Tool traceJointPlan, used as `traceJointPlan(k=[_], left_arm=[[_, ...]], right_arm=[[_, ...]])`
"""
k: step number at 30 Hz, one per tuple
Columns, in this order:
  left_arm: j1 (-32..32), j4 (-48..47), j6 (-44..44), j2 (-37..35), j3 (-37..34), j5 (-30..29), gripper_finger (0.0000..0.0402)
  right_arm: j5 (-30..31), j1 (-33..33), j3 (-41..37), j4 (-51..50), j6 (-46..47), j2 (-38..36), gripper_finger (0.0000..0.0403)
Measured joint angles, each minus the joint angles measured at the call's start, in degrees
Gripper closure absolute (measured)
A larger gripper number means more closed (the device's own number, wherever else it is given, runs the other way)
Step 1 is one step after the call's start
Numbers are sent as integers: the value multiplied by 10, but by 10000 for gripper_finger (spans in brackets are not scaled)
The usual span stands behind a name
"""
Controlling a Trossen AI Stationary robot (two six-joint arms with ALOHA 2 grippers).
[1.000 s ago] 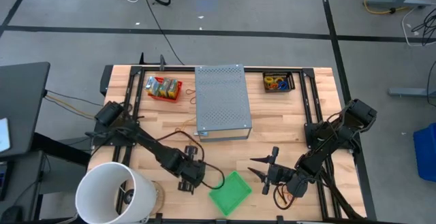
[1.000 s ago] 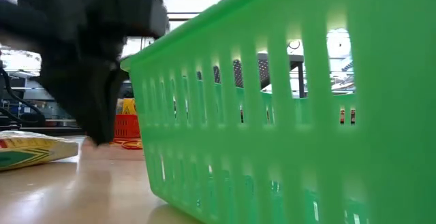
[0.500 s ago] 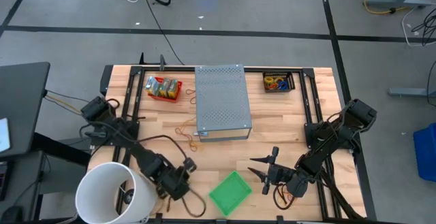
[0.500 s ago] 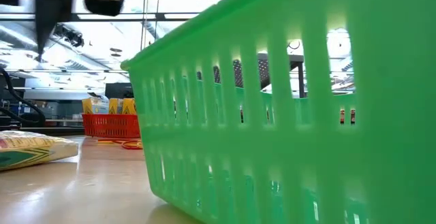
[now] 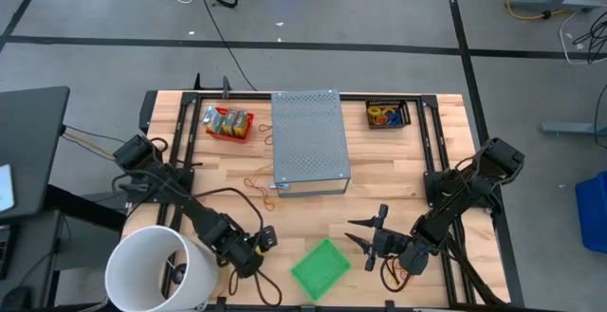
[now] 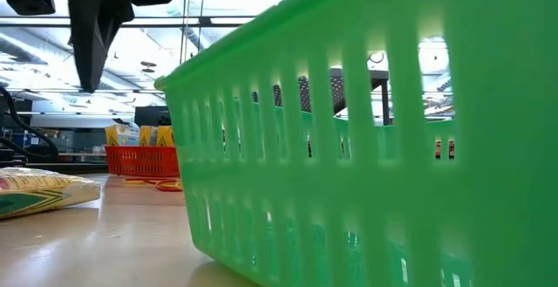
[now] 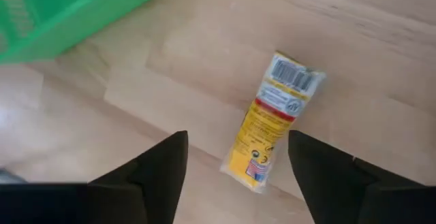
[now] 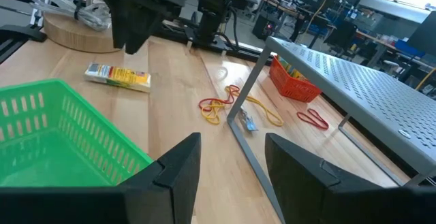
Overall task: Pick & Place Office Desk Supplies
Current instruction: Put the small yellow crayon box into the red basket
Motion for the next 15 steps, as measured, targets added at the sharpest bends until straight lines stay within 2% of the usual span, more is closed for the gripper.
traceJointPlan(k=[4, 10, 15], left_arm=[[5, 2, 46, 7, 0, 13, 141], [17, 0, 134, 50, 0, -1, 141], [31, -4, 142, 81, 0, 21, 146]], right_arm=[[1, 0, 0, 0, 0, 0, 231], [2, 0, 0, 0, 0, 0, 231], [8, 0, 0, 1, 0, 0, 231]])
